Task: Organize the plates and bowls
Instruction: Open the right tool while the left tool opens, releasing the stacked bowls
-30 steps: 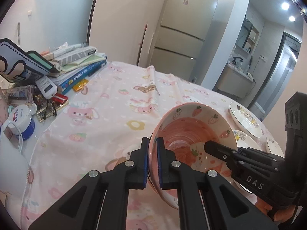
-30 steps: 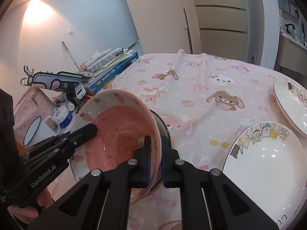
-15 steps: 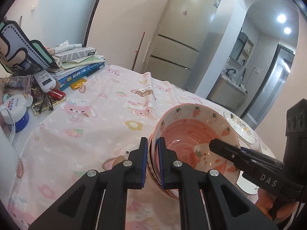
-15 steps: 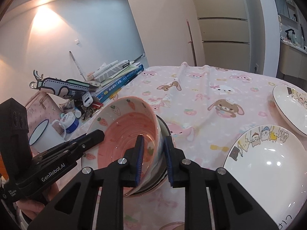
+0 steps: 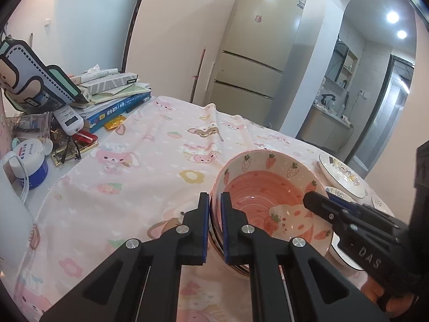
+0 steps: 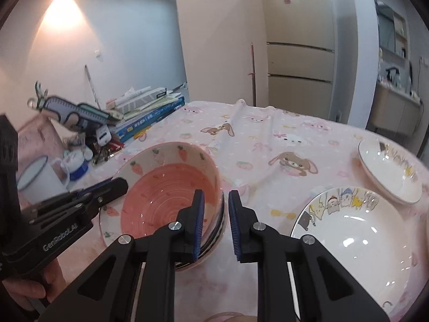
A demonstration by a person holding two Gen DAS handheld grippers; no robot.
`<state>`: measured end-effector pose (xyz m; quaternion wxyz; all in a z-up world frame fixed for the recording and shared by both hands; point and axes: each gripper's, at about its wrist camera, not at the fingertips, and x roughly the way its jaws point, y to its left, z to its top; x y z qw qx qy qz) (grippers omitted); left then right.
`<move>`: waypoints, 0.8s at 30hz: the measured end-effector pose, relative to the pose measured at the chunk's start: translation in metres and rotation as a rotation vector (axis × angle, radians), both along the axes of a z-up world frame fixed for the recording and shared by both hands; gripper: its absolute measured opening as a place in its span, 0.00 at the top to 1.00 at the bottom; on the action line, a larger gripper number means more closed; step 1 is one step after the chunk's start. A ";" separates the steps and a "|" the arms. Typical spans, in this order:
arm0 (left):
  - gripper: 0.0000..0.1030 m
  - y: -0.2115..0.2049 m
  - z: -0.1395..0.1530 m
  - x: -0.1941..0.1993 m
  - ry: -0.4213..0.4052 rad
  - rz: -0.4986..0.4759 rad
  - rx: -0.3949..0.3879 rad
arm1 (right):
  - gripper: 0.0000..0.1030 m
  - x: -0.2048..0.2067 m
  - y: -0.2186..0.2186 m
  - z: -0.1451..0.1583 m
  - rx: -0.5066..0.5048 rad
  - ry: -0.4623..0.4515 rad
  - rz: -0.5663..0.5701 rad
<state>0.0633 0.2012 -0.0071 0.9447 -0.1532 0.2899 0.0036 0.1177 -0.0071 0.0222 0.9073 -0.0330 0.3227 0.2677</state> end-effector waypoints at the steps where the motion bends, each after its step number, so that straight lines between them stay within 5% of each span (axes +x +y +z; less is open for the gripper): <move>1: 0.91 0.000 0.000 0.000 0.001 0.000 0.003 | 0.90 0.001 -0.002 0.000 0.022 0.010 0.008; 10: 0.92 0.019 0.006 0.010 0.111 0.028 -0.184 | 0.94 0.031 -0.014 0.011 0.133 0.273 -0.021; 16: 0.93 0.002 0.022 0.012 0.170 0.031 -0.045 | 0.94 0.026 -0.004 0.018 0.064 0.257 -0.023; 20: 0.93 0.008 0.014 0.015 0.170 0.024 -0.099 | 0.94 0.032 -0.004 0.012 0.041 0.281 -0.034; 24: 0.92 0.001 0.014 0.010 0.135 0.011 -0.042 | 0.94 0.030 -0.008 0.010 0.047 0.264 -0.012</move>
